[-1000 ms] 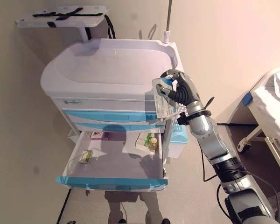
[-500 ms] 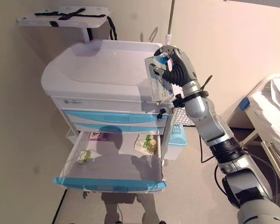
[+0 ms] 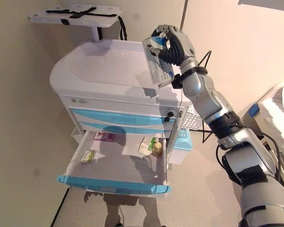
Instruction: Open the drawer and pick up the medicine
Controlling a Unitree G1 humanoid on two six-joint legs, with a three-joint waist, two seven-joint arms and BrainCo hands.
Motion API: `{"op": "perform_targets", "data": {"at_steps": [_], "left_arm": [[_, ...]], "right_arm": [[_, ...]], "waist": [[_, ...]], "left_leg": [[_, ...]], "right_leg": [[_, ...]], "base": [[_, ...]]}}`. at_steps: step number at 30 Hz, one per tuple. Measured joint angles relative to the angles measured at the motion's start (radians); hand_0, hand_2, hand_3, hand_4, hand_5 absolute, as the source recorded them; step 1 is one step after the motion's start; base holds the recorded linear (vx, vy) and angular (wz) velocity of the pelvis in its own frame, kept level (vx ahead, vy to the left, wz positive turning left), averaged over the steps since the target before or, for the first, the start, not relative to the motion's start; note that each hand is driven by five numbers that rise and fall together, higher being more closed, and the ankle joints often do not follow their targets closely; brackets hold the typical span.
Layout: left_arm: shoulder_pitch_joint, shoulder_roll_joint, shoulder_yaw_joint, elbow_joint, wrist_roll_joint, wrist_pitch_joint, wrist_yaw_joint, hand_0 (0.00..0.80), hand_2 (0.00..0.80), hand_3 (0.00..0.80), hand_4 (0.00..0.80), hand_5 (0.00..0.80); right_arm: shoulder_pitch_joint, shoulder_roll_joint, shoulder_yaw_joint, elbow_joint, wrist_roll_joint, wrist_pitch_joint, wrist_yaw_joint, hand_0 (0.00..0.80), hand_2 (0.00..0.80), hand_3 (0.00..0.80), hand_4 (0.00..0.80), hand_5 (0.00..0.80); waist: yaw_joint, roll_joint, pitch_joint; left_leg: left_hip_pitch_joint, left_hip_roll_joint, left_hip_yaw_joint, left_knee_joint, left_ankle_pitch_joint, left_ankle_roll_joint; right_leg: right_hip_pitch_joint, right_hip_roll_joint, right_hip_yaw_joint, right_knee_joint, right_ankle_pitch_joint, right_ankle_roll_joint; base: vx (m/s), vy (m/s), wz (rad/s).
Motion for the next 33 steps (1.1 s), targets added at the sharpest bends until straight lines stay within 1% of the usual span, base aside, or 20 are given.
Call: {"op": "perform_targets", "data": {"at_steps": [1, 4, 6, 8, 9, 10, 14, 17, 20, 21, 25, 31, 33], "left_arm": [[0.002, 0.002, -0.006, 0.007, 0.0, 0.0, 0.002, 0.0, 0.0, 0.0, 0.0, 0.0], [-0.001, 0.005, -0.015, 0.006, -0.001, -0.001, 0.008, 0.0, 0.0, 0.0, 0.0, 0.0], [0.001, 0.006, -0.021, 0.006, -0.011, -0.002, 0.008, 0.0, 0.0, 0.0, 0.0, 0.0], [0.0, 0.006, -0.021, 0.006, -0.024, -0.003, 0.009, 0.0, 0.0, 0.0, 0.0, 0.0], [-0.001, 0.007, -0.021, 0.007, -0.027, -0.002, 0.009, 0.0, 0.0, 0.0, 0.0, 0.0], [-0.001, 0.008, -0.022, 0.007, -0.027, -0.002, 0.009, 0.0, 0.0, 0.0, 0.0, 0.0], [-0.002, 0.028, -0.043, 0.006, -0.038, -0.004, 0.012, 0.0, 0.0, 0.0, 0.0, 0.0], [-0.004, 0.039, -0.049, 0.008, -0.038, -0.004, 0.015, 0.0, 0.0, 0.0, 0.0, 0.0], [-0.001, 0.044, -0.058, 0.014, -0.039, -0.005, 0.019, 0.0, 0.0, 0.0, 0.0, 0.0], [-0.005, 0.044, -0.059, 0.015, -0.039, -0.006, 0.022, 0.0, 0.0, 0.0, 0.0, 0.0], [-0.013, 0.045, -0.06, 0.026, -0.044, -0.016, 0.026, 0.0, 0.0, 0.0, 0.0, 0.0], [-0.03, 0.049, -0.081, 0.026, -0.079, -0.021, 0.029, 0.0, 0.0, 0.0, 0.0, 0.0], [-0.045, 0.054, -0.08, 0.026, -0.079, -0.022, 0.032, 0.0, 0.0, 0.0, 0.0, 0.0]], "right_arm": [[-0.044, 0.007, 0.036, 0.053, 0.0, 0.001, 0.001, 0.8, 0.8, 0.8, 0.8, 0.8], [-0.064, 0.014, 0.05, 0.075, 0.0, 0.001, 0.0, 0.8, 0.8, 0.8, 0.8, 0.8], [-0.095, 0.019, 0.091, 0.119, -0.001, 0.001, 0.002, 0.8, 0.8, 0.8, 0.8, 0.8], [-0.096, 0.022, 0.091, 0.136, 0.0, 0.001, 0.002, 0.8, 0.8, 0.8, 0.8, 0.8], [-0.106, 0.032, 0.1, 0.165, 0.0, -0.001, 0.002, 0.8, 0.8, 0.8, 0.8, 0.8], [-0.118, 0.034, 0.115, 0.192, 0.0, 0.002, 0.003, 0.8, 0.8, 0.8, 0.8, 0.8], [-0.141, 0.047, 0.134, 0.287, -0.001, 0.002, 0.009, 0.8, 0.8, 0.8, 0.8, 0.8], [-0.147, 0.05, 0.134, 0.317, -0.001, 0.002, 0.011, 0.8, 0.8, 0.8, 0.8, 0.8], [-0.156, 0.051, 0.152, 0.345, -0.002, 0.003, 0.013, 0.8, 0.8, 0.8, 0.8, 0.8], [-0.167, 0.051, 0.17, 0.365, -0.002, 0.002, 0.014, 0.8, 0.8, 0.8, 0.8, 0.8], [-0.176, 0.051, 0.17, 0.38, -0.002, 0.003, 0.014, 0.8, 0.8, 0.8, 0.8, 0.8], [-0.2, 0.053, 0.177, 0.422, -0.002, 0.004, 0.013, 0.8, 0.8, 0.8, 0.8, 0.8], [-0.223, 0.052, 0.204, 0.441, -0.003, 0.006, 0.013, 0.8, 0.8, 0.8, 0.8, 0.8]], "waist": [[-0.003, -0.001, 0.0], [0.002, -0.005, -0.003], [0.0, -0.007, -0.004], [0.004, -0.009, -0.005], [0.017, -0.01, -0.004], [0.019, -0.011, -0.005], [0.029, -0.021, -0.004], [0.031, -0.025, -0.005], [0.046, -0.027, -0.001], [0.047, -0.031, 0.009], [0.052, -0.039, 0.037], [0.065, -0.038, 0.078], [0.074, -0.037, 0.095]], "left_leg": [[-0.001, 0.0, 0.0, 0.0, 0.0, 0.0], [-0.006, 0.0, -0.002, 0.0, 0.0, -0.001], [-0.008, 0.0, -0.002, 0.0, 0.0, -0.001], [-0.009, 0.001, -0.003, 0.0, -0.001, -0.001], [-0.01, 0.001, -0.003, 0.0, -0.001, -0.002], [-0.011, 0.001, -0.003, 0.0, -0.001, -0.002], [-0.03, 0.0, -0.019, 0.005, 0.0, -0.004], [-0.045, 0.0, -0.024, 0.008, 0.001, -0.005], [-0.071, -0.001, -0.028, 0.015, 0.004, -0.006], [-0.079, -0.002, -0.034, 0.023, 0.004, -0.007], [-0.116, -0.004, -0.048, 0.035, 0.004, -0.009], [-0.161, -0.006, -0.06, 0.048, 0.003, -0.01], [-0.168, -0.006, -0.062, 0.048, 0.003, -0.01]], "right_leg": [[-0.002, 0.0, 0.0, 0.0, 0.0, 0.0], [-0.006, 0.0, -0.002, 0.0, 0.0, 0.0], [-0.009, 0.0, -0.002, 0.0, 0.0, 0.0], [-0.009, 0.0, -0.003, 0.0, -0.001, -0.001], [-0.01, 0.0, -0.003, 0.0, -0.001, -0.001], [-0.012, 0.001, -0.003, 0.002, -0.001, -0.001], [-0.018, 0.001, -0.017, 0.003, -0.004, -0.001], [-0.03, 0.001, -0.025, 0.003, -0.005, 0.0], [-0.049, 0.001, -0.028, 0.004, -0.005, -0.001], [-0.053, 0.001, -0.03, 0.004, -0.005, -0.001], [-0.077, 0.001, -0.041, 0.004, -0.004, -0.003], [-0.11, 0.0, -0.054, 0.004, 0.001, -0.008], [-0.117, 0.0, -0.055, 0.005, 0.002, -0.01]], "base": [[0.0, 0.0, 0.0], [0.0, 0.0, 0.0], [0.0, 0.0, 0.0], [0.0, 0.0, 0.0], [0.0, 0.0, 0.0], [0.0, 0.0, 0.0], [-0.012, 0.001, 0.11], [-0.016, -0.003, 0.07], [-0.046, -0.006, 0.05], [-0.028, -0.002, 0.05], [-0.032, 0.0, 0.08], [-0.026, 0.007, 0.07], [0.0, 0.0, 0.0]]}}
